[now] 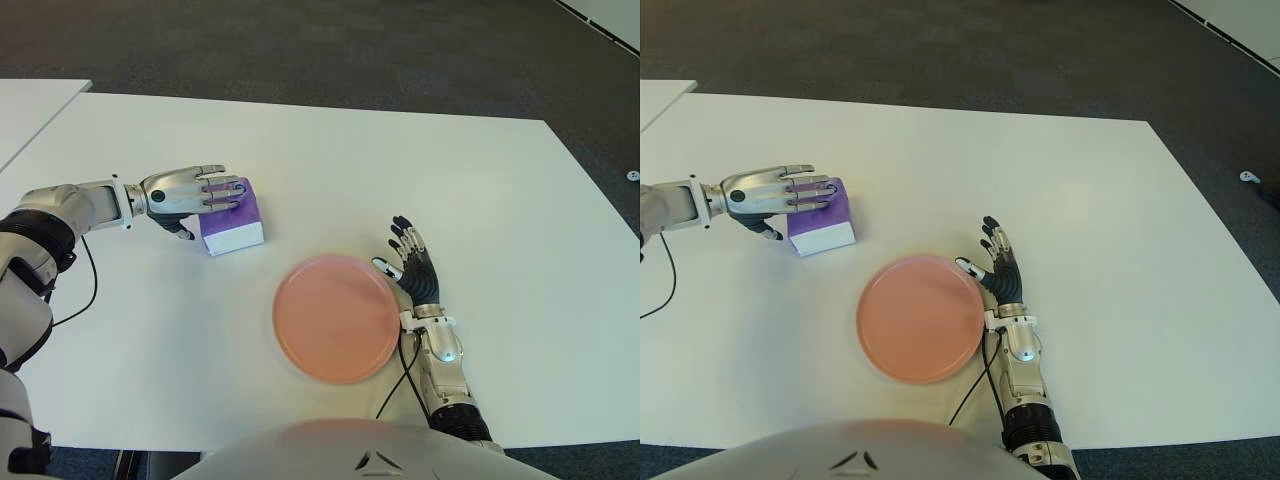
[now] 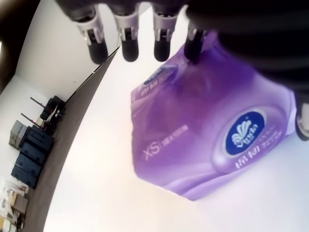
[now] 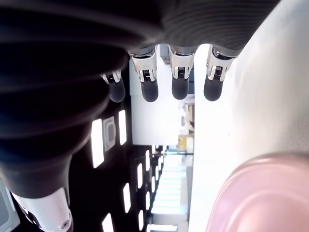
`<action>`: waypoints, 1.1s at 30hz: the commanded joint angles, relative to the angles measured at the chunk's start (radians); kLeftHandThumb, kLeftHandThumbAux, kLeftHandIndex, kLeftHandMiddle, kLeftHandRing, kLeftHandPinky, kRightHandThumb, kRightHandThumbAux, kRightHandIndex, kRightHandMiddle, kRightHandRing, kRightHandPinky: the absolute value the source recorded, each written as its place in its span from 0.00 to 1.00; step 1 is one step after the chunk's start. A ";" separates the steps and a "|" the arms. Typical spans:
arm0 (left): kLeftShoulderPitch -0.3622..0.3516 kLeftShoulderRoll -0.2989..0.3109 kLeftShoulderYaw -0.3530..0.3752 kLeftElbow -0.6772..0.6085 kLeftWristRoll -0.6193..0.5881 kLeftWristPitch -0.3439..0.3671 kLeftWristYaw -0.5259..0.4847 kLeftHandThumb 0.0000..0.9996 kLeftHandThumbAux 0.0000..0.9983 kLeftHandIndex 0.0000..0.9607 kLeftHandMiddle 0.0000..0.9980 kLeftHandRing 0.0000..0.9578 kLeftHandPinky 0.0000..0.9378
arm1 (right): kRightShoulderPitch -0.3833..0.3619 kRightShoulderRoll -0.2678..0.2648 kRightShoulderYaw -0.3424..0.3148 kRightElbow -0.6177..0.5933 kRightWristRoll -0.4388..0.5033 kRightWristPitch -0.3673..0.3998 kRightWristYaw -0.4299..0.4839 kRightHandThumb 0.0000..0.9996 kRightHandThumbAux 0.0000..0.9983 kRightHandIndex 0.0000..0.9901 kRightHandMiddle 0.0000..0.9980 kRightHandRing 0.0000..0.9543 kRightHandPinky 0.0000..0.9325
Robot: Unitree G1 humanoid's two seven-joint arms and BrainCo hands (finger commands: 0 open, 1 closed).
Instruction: Put the tissue paper into the plate.
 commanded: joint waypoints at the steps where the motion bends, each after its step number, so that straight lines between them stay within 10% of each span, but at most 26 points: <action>1: -0.002 -0.001 -0.013 0.008 0.001 -0.001 0.035 0.44 0.36 0.00 0.00 0.00 0.00 | 0.109 0.001 0.005 0.111 -0.005 0.097 0.007 0.05 0.72 0.00 0.00 0.00 0.00; 33: 0.006 -0.085 -0.049 0.128 -0.035 0.002 0.133 0.33 0.42 0.00 0.00 0.00 0.00 | 0.120 0.007 0.013 0.095 -0.012 0.106 -0.006 0.07 0.70 0.00 0.00 0.00 0.00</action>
